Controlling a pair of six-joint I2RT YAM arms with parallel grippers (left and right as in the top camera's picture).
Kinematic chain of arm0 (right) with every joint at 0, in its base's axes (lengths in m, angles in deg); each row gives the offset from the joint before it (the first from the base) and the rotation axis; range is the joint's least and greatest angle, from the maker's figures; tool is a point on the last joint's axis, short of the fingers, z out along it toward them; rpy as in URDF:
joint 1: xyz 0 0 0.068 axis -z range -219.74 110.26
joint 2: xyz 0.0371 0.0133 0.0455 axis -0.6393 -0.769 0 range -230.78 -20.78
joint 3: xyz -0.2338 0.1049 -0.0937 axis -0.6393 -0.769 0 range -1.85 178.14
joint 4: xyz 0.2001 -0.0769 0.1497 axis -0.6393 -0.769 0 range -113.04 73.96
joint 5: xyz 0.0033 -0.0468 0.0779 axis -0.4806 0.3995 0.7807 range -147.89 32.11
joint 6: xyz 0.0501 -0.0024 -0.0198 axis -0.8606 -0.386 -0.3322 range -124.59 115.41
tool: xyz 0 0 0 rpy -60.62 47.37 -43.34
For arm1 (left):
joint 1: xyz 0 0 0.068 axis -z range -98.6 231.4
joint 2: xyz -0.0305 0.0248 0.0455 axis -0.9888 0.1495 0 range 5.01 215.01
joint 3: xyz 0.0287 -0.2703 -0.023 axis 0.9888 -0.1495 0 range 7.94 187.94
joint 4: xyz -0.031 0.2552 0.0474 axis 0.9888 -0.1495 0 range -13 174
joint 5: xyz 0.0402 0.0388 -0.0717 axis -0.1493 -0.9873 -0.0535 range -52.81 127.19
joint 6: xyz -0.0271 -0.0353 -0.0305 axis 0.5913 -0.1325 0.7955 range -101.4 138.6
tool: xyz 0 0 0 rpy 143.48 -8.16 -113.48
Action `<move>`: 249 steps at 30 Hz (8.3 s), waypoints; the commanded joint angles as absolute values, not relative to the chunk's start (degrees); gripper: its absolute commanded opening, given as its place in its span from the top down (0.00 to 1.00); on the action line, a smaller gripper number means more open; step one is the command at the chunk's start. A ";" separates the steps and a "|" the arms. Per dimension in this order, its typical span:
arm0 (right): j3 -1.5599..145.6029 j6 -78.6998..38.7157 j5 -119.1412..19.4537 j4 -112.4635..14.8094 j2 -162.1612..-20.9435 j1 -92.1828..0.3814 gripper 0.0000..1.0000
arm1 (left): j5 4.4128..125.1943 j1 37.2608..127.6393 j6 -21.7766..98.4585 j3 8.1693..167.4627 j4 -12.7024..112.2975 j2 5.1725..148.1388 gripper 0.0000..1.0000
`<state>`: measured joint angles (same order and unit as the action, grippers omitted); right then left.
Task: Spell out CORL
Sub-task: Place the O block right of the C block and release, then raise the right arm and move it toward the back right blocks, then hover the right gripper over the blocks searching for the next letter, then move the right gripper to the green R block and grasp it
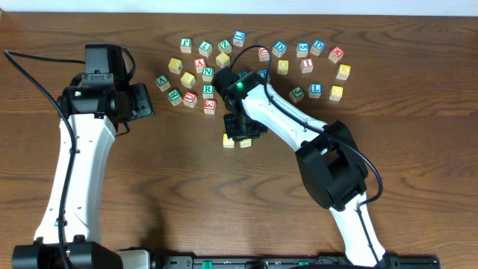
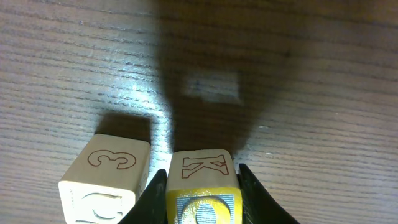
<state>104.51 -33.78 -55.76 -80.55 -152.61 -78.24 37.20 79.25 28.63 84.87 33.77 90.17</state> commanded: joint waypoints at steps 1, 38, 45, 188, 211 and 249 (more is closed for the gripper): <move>103.20 -35.86 -56.00 -80.25 -153.03 -78.52 0.80 | 36.52 79.05 27.64 85.81 33.72 90.74 0.39; 124.10 -26.88 -53.50 -90.39 -152.76 -71.62 0.50 | 36.54 79.05 27.64 85.78 34.79 90.74 0.39; 136.99 -22.51 -53.48 -96.79 -152.68 -65.12 0.45 | 36.56 79.05 27.66 85.78 34.77 90.74 0.39; 138.70 -23.14 -54.99 -90.17 -153.05 -52.91 0.21 | 36.54 79.07 27.84 85.78 36.96 90.74 0.39; 138.54 -21.24 -56.46 -91.68 -155.93 -54.61 0.22 | 36.54 79.07 27.86 85.81 37.83 90.74 0.39; 137.95 -30.35 -54.31 -69.60 -160.98 -75.42 0.25 | 30.49 71.95 27.66 85.81 38.66 90.74 0.38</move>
<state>137.89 -26.96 -54.51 -71.00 -157.68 -73.65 32.67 74.72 28.60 84.87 38.49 90.17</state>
